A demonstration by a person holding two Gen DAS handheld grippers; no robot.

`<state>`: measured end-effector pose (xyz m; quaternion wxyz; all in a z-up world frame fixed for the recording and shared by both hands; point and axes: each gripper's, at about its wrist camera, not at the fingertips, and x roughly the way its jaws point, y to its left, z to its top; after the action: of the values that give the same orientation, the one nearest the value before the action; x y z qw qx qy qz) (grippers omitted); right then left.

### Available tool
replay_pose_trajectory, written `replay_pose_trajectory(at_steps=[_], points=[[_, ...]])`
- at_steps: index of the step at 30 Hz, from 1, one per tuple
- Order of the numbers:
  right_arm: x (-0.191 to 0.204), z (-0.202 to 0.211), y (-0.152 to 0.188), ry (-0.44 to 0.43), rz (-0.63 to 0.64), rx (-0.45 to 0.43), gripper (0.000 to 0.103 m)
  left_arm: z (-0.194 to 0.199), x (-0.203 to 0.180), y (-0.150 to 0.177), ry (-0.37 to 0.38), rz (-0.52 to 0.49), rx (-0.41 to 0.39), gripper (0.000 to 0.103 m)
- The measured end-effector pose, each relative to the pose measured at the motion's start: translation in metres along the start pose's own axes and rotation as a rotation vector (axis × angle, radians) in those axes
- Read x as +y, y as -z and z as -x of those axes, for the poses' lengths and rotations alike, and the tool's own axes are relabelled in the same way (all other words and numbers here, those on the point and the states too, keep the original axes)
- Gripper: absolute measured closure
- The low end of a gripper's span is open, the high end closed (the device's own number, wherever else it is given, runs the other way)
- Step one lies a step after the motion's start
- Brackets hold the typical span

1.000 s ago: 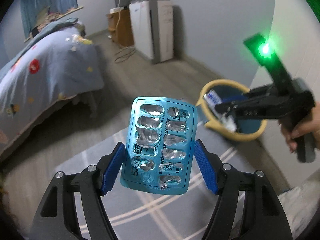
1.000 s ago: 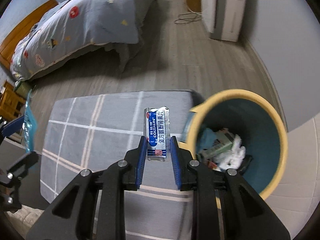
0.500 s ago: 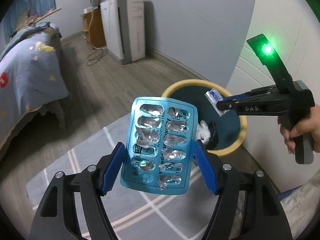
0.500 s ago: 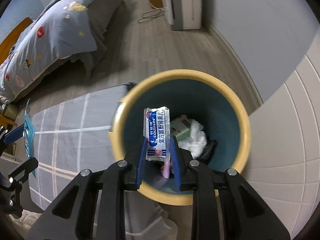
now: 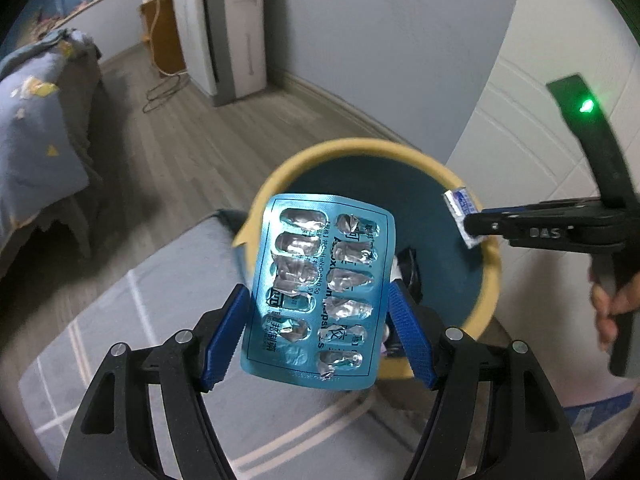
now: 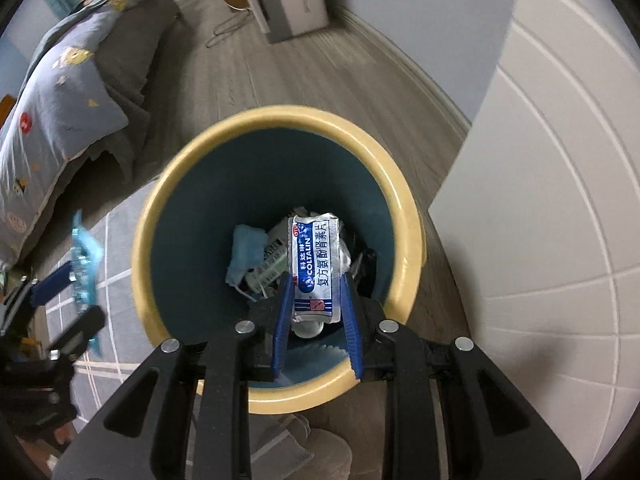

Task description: Collect trash

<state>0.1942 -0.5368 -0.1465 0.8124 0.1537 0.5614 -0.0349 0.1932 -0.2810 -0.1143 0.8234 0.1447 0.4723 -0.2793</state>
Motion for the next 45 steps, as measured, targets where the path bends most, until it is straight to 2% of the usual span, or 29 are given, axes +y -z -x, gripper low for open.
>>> replay_pose_trajectory(at_steps=[3,7,18,20,22,28,33,37,38,40,41,42,44,45], points=[[-0.009,-0.007,0.000,-0.002,-0.033,0.019,0.079,-0.021,-0.013,-0.003,-0.004,-0.038,0.026,0.032],[-0.008,-0.016,0.000,-0.013,-0.042,0.037,0.079,-0.039,-0.013,-0.003,0.005,-0.013,0.046,0.031],[-0.001,-0.026,-0.005,-0.013,-0.021,0.055,0.078,-0.034,-0.008,0.002,-0.002,-0.006,0.029,0.027],[0.002,-0.025,-0.006,-0.010,-0.018,0.052,0.075,-0.031,-0.007,0.003,-0.007,-0.018,0.023,0.027],[0.003,-0.025,-0.007,-0.008,-0.016,0.050,0.065,-0.029,-0.006,0.004,-0.013,-0.028,0.020,0.027],[0.007,-0.014,-0.008,0.004,0.007,0.026,0.064,0.001,-0.005,0.012,-0.018,-0.052,-0.012,0.027],[0.020,0.015,0.000,-0.006,0.062,-0.022,0.064,0.040,-0.008,0.024,-0.025,-0.069,-0.040,0.026],[0.024,0.047,0.016,-0.005,0.082,-0.045,0.064,0.078,-0.010,0.034,-0.019,-0.044,-0.081,0.019],[0.025,0.062,0.024,-0.013,0.075,-0.073,0.061,0.086,-0.012,0.035,-0.017,-0.030,-0.088,0.016],[0.024,0.087,0.039,-0.020,0.071,-0.128,0.039,0.107,-0.012,0.042,-0.023,0.004,-0.116,0.007],[0.025,0.099,0.047,-0.012,0.067,-0.157,0.022,0.116,-0.012,0.045,-0.025,0.014,-0.127,0.007],[0.025,0.114,0.059,0.000,0.063,-0.192,0.014,0.123,-0.013,0.049,-0.028,0.020,-0.132,0.006],[0.023,0.128,0.071,0.004,0.058,-0.222,0.012,0.137,-0.016,0.054,-0.054,0.021,-0.131,0.005],[0.021,0.135,0.079,0.007,0.051,-0.228,0.007,0.144,-0.018,0.056,-0.062,0.028,-0.127,0.005]])
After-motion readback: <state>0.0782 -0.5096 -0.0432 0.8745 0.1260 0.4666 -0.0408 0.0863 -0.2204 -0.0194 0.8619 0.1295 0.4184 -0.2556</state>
